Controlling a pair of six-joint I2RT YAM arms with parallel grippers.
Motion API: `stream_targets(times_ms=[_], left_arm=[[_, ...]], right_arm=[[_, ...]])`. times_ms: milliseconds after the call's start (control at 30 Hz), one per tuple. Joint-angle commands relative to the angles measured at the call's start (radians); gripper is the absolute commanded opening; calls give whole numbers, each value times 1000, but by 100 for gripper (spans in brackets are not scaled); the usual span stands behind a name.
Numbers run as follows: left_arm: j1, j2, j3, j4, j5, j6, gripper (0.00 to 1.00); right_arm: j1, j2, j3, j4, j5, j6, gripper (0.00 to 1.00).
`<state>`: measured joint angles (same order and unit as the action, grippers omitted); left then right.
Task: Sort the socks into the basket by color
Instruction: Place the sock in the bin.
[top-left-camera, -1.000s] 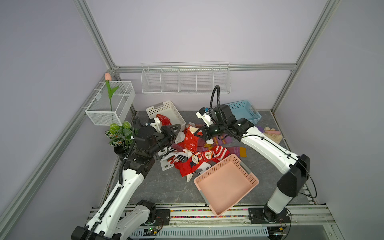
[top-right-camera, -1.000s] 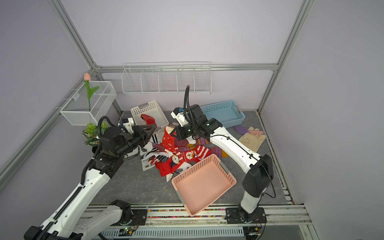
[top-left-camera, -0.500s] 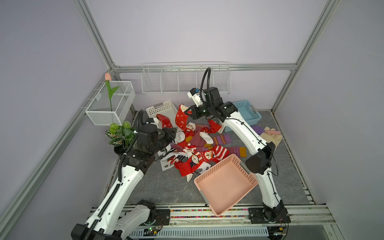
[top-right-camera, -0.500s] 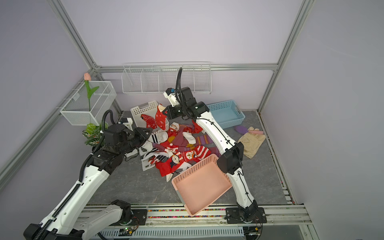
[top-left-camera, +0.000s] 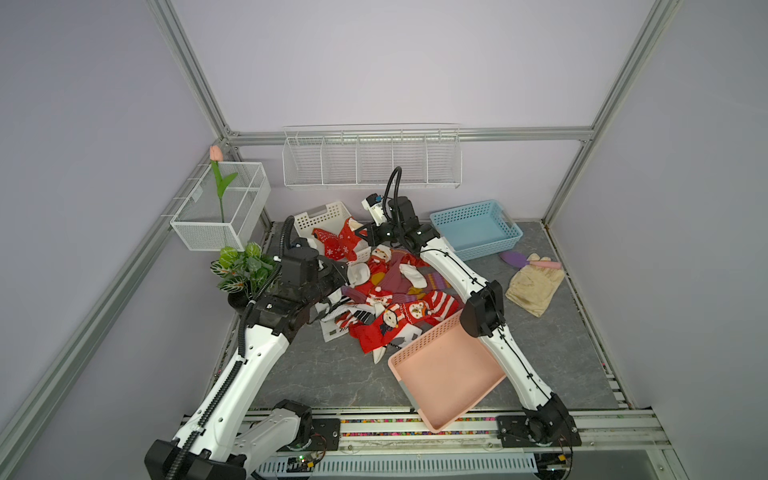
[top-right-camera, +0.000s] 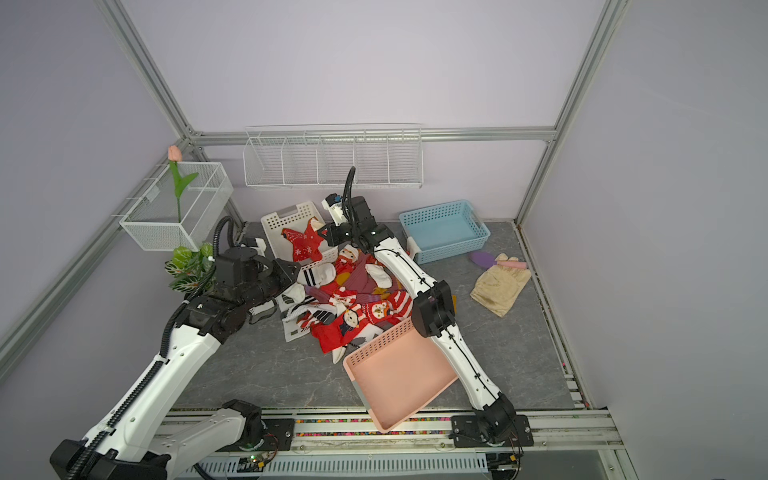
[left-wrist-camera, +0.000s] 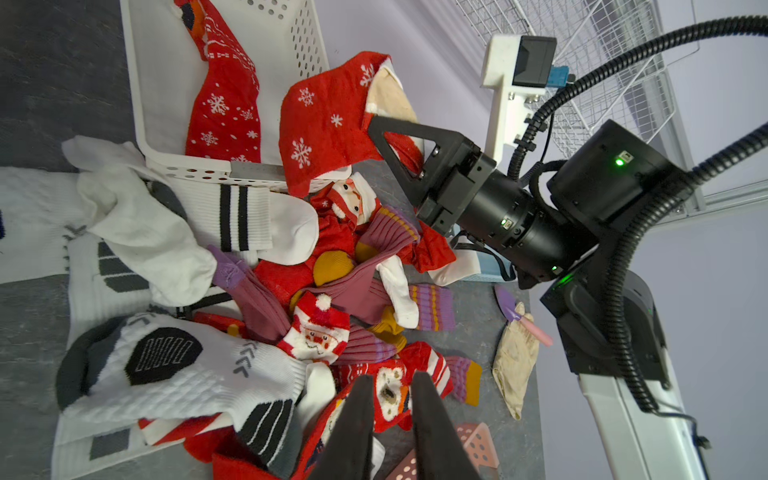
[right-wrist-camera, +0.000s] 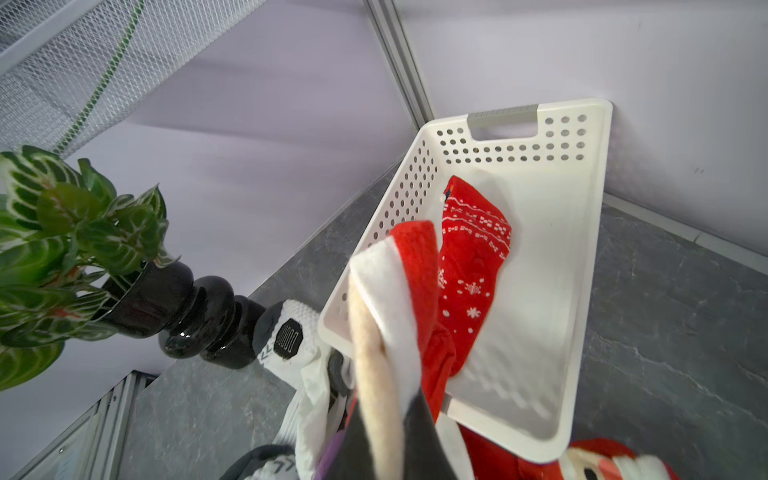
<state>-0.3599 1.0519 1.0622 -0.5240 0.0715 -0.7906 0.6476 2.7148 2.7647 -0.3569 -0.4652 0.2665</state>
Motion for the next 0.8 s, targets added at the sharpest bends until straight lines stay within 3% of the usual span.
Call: stream_targets(times_ms=[0, 200, 500, 567, 633, 667, 700, 767], left_arm=[[5, 16, 54, -55, -27, 52, 0], [6, 19, 76, -78, -43, 69, 0], [6, 17, 97, -65, -11, 60, 0], [6, 15, 104, -53, 8, 52, 0], [13, 14, 106, -18, 57, 32, 0], [14, 13, 109, -3, 75, 23, 0], [18, 12, 110, 20, 102, 12, 0], [32, 0, 105, 101, 174, -21, 0]], right_arm=[[-3, 2, 14, 181, -10, 28, 7], [13, 65, 4, 291, 64, 21, 7], [37, 141, 33, 251, 96, -31, 10], [37, 143, 33, 242, 94, -34, 25], [37, 140, 32, 229, 86, -40, 60], [39, 136, 32, 222, 88, -44, 70], [39, 131, 30, 214, 88, -50, 79], [38, 118, 30, 196, 86, -56, 87]])
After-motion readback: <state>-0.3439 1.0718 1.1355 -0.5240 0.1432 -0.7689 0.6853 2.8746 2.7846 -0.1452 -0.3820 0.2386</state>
